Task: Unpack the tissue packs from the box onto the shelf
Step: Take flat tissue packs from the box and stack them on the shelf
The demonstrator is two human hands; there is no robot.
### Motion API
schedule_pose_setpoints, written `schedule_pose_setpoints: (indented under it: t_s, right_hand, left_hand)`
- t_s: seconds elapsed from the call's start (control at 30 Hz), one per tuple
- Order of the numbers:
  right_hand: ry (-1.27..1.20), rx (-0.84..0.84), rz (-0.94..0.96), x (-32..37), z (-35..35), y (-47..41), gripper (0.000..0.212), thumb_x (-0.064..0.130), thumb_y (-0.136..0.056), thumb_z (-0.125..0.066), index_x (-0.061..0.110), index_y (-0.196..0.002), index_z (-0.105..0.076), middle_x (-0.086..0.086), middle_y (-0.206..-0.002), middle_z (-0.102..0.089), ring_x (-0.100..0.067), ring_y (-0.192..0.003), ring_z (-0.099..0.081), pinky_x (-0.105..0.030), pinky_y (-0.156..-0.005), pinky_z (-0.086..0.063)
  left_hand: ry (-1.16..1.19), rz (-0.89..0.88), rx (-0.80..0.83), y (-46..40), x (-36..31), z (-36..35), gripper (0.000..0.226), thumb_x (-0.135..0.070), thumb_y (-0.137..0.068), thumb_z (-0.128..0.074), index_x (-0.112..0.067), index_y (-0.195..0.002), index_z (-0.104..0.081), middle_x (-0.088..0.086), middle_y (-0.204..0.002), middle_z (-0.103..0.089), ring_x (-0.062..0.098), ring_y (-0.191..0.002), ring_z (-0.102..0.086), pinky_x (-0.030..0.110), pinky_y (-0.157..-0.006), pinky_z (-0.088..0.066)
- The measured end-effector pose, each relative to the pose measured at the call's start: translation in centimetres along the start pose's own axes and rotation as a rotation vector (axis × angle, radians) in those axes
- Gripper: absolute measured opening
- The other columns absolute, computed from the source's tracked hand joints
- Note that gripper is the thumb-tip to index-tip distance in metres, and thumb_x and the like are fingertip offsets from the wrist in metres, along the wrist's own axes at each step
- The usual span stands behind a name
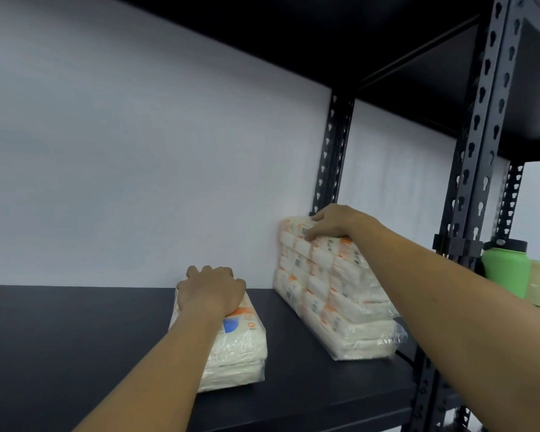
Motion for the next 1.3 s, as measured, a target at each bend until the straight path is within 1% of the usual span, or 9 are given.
schedule_pose_setpoints:
  t_s: [0.27, 0.4, 0.7, 0.83, 1.0, 1.1, 1.17, 1.23, 1.3]
  right_hand:
    - [-0.006, 0.012, -0.018, 0.1, -0.1, -1.3, 0.066, 0.047, -0.08, -0.073, 0.02, -0.138, -0.057, 0.001, -0.14, -0.055, -0.023, -0.117, -0.056, -0.03, -0.086, -0.043]
    - [-0.01, -0.005, -0.049, 0.0, 0.2, -1.2, 0.065, 0.047, -0.079, -0.073, 0.018, -0.136, -0.059, -0.001, -0.136, -0.058, -0.023, -0.113, -0.058, -0.033, -0.091, -0.048]
    - [-0.021, 0.016, -0.103, -0.2, -0.8, -1.9, 0.071, 0.049, -0.074, -0.075, 0.02, -0.136, -0.057, -0.001, -0.133, -0.058, -0.023, -0.109, -0.057, -0.033, -0.087, -0.046]
    - [-0.032, 0.006, -0.112, -0.6, -0.3, -2.1, 0.077, 0.058, -0.056, -0.071, 0.023, -0.124, -0.065, 0.003, -0.118, -0.064, -0.018, -0.093, -0.062, -0.038, -0.088, -0.053]
    - [-0.026, 0.011, -0.156, -2.5, -1.7, -4.3, 0.089, 0.066, -0.035, -0.067, 0.029, -0.116, -0.065, 0.006, -0.116, -0.063, -0.022, -0.097, -0.06, -0.044, -0.092, -0.05]
    - [-0.048, 0.014, -0.146, -1.9, -1.6, -3.7, 0.089, 0.063, -0.046, -0.07, 0.026, -0.126, -0.062, 0.004, -0.124, -0.061, -0.023, -0.103, -0.058, -0.043, -0.096, -0.048]
    - [-0.033, 0.006, -0.108, -1.0, -0.9, -1.9, 0.084, 0.063, -0.062, -0.071, 0.021, -0.134, -0.058, 0.002, -0.133, -0.059, -0.023, -0.11, -0.057, -0.037, -0.095, -0.047]
    - [-0.018, 0.004, -0.053, -0.5, -0.2, -0.8, 0.079, 0.058, -0.078, -0.069, 0.019, -0.144, -0.05, 0.001, -0.144, -0.051, -0.024, -0.123, -0.053, -0.032, -0.093, -0.043]
    - [-0.03, 0.034, -0.024, -0.4, 0.4, -0.3, 0.08, 0.052, -0.082, -0.07, 0.021, -0.15, -0.042, 0.002, -0.153, -0.041, -0.024, -0.133, -0.046, -0.032, -0.095, -0.039]
  left_hand:
    - [0.003, -0.007, -0.014, 0.1, 0.0, 0.0, 0.041, -0.041, -0.095, -0.03, -0.03, -0.124, -0.057, 0.0, -0.117, -0.057, 0.023, -0.12, -0.038, 0.039, -0.092, -0.039]
    - [0.0, -0.001, 0.0, 0.2, 0.0, 0.1, 0.042, -0.041, -0.095, -0.029, -0.03, -0.126, -0.056, 0.001, -0.121, -0.055, 0.024, -0.122, -0.038, 0.04, -0.094, -0.039]
    - [-0.005, -0.009, -0.003, 0.3, 0.1, 0.1, 0.043, -0.042, -0.096, -0.03, -0.03, -0.128, -0.055, 0.001, -0.121, -0.055, 0.024, -0.122, -0.038, 0.039, -0.092, -0.038]
    - [0.0, -0.007, -0.004, 0.3, 0.0, 0.0, 0.043, -0.042, -0.096, -0.029, -0.031, -0.129, -0.054, 0.0, -0.122, -0.055, 0.024, -0.122, -0.038, 0.04, -0.092, -0.038]
    - [0.002, -0.004, 0.0, 0.1, 0.1, 0.0, 0.042, -0.041, -0.095, -0.029, -0.031, -0.127, -0.055, 0.0, -0.121, -0.055, 0.024, -0.123, -0.037, 0.039, -0.092, -0.039]
    - [0.0, -0.008, -0.008, 0.2, 0.1, 0.0, 0.042, -0.042, -0.095, -0.03, -0.031, -0.126, -0.056, 0.0, -0.119, -0.056, 0.023, -0.121, -0.039, 0.039, -0.092, -0.04]
    - [0.002, -0.007, -0.008, 0.2, 0.1, 0.0, 0.042, -0.042, -0.095, -0.03, -0.031, -0.127, -0.055, 0.0, -0.121, -0.055, 0.024, -0.122, -0.038, 0.04, -0.092, -0.04]
    - [0.0, -0.003, -0.01, 0.3, 0.1, 0.1, 0.043, -0.043, -0.096, -0.029, -0.031, -0.129, -0.054, 0.0, -0.123, -0.055, 0.024, -0.123, -0.037, 0.04, -0.094, -0.04]
    - [0.001, -0.004, -0.01, 0.4, 0.1, 0.1, 0.043, -0.042, -0.096, -0.029, -0.031, -0.13, -0.054, 0.001, -0.123, -0.055, 0.024, -0.124, -0.037, 0.04, -0.095, -0.04]
Point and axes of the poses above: each hand's wrist, its own y-axis away from the middle knuckle, its own z-axis out of the back of the hand, x = y × z, the point moved 1 cm from there along -y, towards the middle knuckle
